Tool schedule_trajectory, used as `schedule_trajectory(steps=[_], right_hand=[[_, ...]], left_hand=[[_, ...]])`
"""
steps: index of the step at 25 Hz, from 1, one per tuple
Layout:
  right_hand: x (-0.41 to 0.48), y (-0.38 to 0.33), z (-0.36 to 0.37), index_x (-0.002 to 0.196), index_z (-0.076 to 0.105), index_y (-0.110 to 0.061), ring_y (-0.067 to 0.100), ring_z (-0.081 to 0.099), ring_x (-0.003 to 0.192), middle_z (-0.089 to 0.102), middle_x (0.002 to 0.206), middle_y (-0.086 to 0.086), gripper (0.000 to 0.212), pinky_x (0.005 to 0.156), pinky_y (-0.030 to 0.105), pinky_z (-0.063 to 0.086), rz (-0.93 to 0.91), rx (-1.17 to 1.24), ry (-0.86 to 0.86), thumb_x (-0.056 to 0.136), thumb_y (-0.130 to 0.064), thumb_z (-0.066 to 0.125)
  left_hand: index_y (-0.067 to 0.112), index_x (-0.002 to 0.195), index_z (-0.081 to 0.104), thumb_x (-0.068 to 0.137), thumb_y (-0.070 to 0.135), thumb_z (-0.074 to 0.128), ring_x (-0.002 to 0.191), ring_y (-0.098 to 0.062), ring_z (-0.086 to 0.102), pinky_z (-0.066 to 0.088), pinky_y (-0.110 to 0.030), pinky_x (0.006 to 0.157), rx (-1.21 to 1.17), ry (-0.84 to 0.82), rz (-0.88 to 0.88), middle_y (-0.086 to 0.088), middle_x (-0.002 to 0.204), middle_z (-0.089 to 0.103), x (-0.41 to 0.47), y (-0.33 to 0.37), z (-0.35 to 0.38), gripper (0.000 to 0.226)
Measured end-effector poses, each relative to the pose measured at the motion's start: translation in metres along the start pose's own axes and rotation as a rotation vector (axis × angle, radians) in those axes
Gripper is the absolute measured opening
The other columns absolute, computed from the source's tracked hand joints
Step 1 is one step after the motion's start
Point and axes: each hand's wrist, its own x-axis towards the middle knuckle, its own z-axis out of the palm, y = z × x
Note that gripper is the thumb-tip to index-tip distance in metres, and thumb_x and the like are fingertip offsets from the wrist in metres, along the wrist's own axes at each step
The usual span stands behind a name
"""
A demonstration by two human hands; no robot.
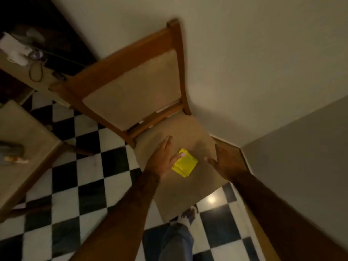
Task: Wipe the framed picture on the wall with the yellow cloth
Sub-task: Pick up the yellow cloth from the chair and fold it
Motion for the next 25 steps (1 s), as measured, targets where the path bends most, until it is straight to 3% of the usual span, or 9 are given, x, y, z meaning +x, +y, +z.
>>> schedule_trajectory(steps=[6,9,12,15,17,19,21,23,25], right_hand=[[0.065,0.020,0.107,0.158,0.027,-0.011,0.030,0.030,0.151,0.032,0.164,0.013,0.068,0.118,0.031,0.020,-0.043,0.130,-0.168,0.100,-0.034,0.054],[0.086,0.019,0.132,0.158,0.027,-0.011,0.031,0.026,0.153,0.030,0.164,0.013,0.070,0.121,0.036,0.017,-0.086,0.124,-0.182,0.099,-0.035,0.056],[0.095,0.016,0.148,0.155,0.034,-0.009,0.033,0.034,0.148,0.038,0.159,0.016,0.067,0.121,0.041,0.023,-0.058,0.161,-0.117,0.097,-0.032,0.059],[0.099,0.017,0.150,0.141,0.055,-0.008,0.030,0.051,0.133,0.057,0.143,0.013,0.052,0.108,0.036,0.036,0.011,0.368,-0.076,0.092,-0.024,0.065],[0.092,0.018,0.144,0.127,0.067,-0.008,0.027,0.061,0.120,0.067,0.124,0.007,0.041,0.091,0.028,0.045,0.134,0.578,-0.098,0.087,-0.019,0.071],[0.080,0.021,0.132,0.116,0.072,-0.009,0.026,0.065,0.110,0.069,0.110,0.004,0.035,0.087,0.032,0.051,0.245,0.749,-0.076,0.082,-0.016,0.076],[0.062,0.024,0.113,0.113,0.073,-0.010,0.024,0.066,0.104,0.069,0.105,0.003,0.035,0.088,0.036,0.052,0.306,0.844,-0.021,0.079,-0.016,0.079],[0.041,0.027,0.089,0.109,0.073,-0.011,0.023,0.066,0.102,0.070,0.105,0.003,0.033,0.087,0.036,0.053,0.339,0.906,0.043,0.078,-0.016,0.081],[0.014,0.029,0.063,0.105,0.072,-0.011,0.029,0.068,0.107,0.073,0.110,0.009,0.028,0.094,0.045,0.054,0.334,0.946,0.101,0.078,-0.014,0.080]], left_hand=[[0.007,0.160,0.013,0.094,0.056,0.054,0.156,-0.031,0.017,0.022,-0.044,0.126,0.032,-0.217,-0.222,-0.014,0.170,0.016,0.023,-0.065,0.104,0.092],[0.006,0.158,0.021,0.096,0.049,0.056,0.150,-0.034,0.030,0.032,-0.045,0.120,-0.056,-0.161,-0.307,-0.019,0.163,0.030,0.032,-0.073,0.128,0.083],[0.003,0.144,0.046,0.092,0.037,0.066,0.136,-0.034,0.047,0.041,-0.035,0.105,-0.166,-0.077,-0.400,-0.021,0.145,0.051,0.046,-0.076,0.144,0.066],[0.003,0.115,0.068,0.084,0.026,0.076,0.107,-0.027,0.066,0.040,-0.024,0.078,-0.221,-0.073,-0.434,-0.016,0.114,0.071,0.061,-0.079,0.144,0.039],[0.005,0.104,0.074,0.080,0.022,0.078,0.088,-0.021,0.068,0.044,-0.025,0.067,-0.289,-0.110,-0.468,-0.014,0.100,0.076,0.062,-0.077,0.140,0.030],[0.003,0.105,0.071,0.079,0.017,0.080,0.090,-0.027,0.070,0.059,-0.038,0.074,-0.506,-0.158,-0.560,-0.016,0.102,0.075,0.055,-0.070,0.132,0.031],[0.001,0.110,0.067,0.080,0.011,0.080,0.098,-0.034,0.071,0.059,-0.050,0.086,-0.662,-0.197,-0.558,-0.022,0.110,0.073,0.046,-0.053,0.119,0.034],[0.001,0.108,0.065,0.081,0.004,0.079,0.091,-0.029,0.069,0.059,-0.041,0.078,-0.743,-0.212,-0.488,-0.021,0.106,0.073,0.041,-0.033,0.104,0.031],[0.009,0.100,0.062,0.082,0.001,0.076,0.080,-0.021,0.066,0.055,-0.028,0.064,-0.804,-0.241,-0.411,-0.010,0.093,0.071,0.036,-0.004,0.084,0.024]])
